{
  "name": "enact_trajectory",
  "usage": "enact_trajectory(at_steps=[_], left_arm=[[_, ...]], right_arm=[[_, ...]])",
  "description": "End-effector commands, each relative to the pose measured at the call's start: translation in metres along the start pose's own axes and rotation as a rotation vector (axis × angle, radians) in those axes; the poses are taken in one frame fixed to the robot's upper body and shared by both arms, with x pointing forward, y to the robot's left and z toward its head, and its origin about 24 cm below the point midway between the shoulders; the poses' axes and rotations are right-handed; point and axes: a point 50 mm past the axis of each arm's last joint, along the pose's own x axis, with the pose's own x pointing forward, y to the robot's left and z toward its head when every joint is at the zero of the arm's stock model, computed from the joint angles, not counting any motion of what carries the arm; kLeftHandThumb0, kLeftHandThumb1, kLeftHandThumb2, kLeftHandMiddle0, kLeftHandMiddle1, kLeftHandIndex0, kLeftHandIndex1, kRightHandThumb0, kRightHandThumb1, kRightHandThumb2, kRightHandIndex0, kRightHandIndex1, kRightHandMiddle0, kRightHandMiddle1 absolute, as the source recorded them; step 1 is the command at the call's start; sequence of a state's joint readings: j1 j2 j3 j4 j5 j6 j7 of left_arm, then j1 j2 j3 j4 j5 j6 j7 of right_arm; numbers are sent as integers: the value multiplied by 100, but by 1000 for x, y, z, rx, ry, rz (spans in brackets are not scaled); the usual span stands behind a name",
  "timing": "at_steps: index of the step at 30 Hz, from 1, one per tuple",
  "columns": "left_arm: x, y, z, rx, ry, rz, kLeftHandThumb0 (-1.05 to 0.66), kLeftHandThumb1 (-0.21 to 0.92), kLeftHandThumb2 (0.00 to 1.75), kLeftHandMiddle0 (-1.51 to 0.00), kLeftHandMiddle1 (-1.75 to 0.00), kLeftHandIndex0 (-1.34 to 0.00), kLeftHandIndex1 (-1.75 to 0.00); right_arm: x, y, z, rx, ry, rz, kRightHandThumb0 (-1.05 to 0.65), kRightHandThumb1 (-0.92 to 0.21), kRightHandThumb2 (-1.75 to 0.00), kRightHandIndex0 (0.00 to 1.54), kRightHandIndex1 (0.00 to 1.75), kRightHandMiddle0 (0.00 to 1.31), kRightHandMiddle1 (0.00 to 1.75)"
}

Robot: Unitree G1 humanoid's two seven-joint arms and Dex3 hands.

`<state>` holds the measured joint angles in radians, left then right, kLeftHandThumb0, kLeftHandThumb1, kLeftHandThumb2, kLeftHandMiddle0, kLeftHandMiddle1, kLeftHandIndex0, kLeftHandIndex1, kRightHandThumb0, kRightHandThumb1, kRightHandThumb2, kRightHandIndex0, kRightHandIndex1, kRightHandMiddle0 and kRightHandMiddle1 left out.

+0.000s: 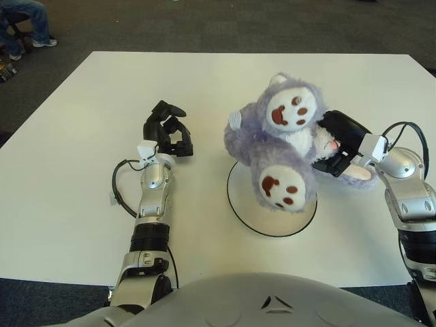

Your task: Put the doll into the plate.

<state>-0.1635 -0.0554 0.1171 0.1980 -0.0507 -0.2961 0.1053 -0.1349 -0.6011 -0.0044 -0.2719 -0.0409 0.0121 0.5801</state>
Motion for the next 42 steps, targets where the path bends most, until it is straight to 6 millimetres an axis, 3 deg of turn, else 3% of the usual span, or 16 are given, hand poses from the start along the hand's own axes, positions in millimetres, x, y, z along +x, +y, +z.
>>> enact_trajectory(at_steps=[1,6,12,16,18,22,29,42], left_arm=[[-10,5,-14,10,66,13,-1,-11,174,-94,-175,-78,-157],[-10,5,-14,14,69,13,-1,-11,174,-94,-175,-77,-158],[-9,5,-14,21,74,15,-1,-11,175,-94,-175,-77,-159],[-9,5,-14,24,76,15,-1,-11,175,-94,-175,-77,-158],[-9,4,-14,23,76,14,-1,-11,175,-94,-175,-77,-159],[-9,4,-14,18,76,12,-1,-10,175,-94,-175,-76,-160],[-9,4,-14,20,77,17,-1,-10,175,-93,-175,-75,-162],[-9,2,-14,25,80,13,-1,-10,175,-93,-175,-74,-163]], right_arm=[[-1,0,-1,-27,-3,13,0,2,-160,90,148,70,175],[-3,0,-3,-51,-2,17,0,2,-161,90,147,72,175],[-6,2,-2,-75,-15,5,0,-5,-154,85,149,67,175],[-9,4,0,-52,-5,11,0,-11,-152,75,163,60,175],[-10,4,2,-34,5,24,0,-14,-145,74,169,66,155],[-10,4,3,-4,16,47,0,-35,-127,50,173,47,170],[-11,4,5,-25,28,72,0,-52,-109,36,175,35,174],[-13,5,6,-76,33,70,-1,-55,-104,34,175,32,173]])
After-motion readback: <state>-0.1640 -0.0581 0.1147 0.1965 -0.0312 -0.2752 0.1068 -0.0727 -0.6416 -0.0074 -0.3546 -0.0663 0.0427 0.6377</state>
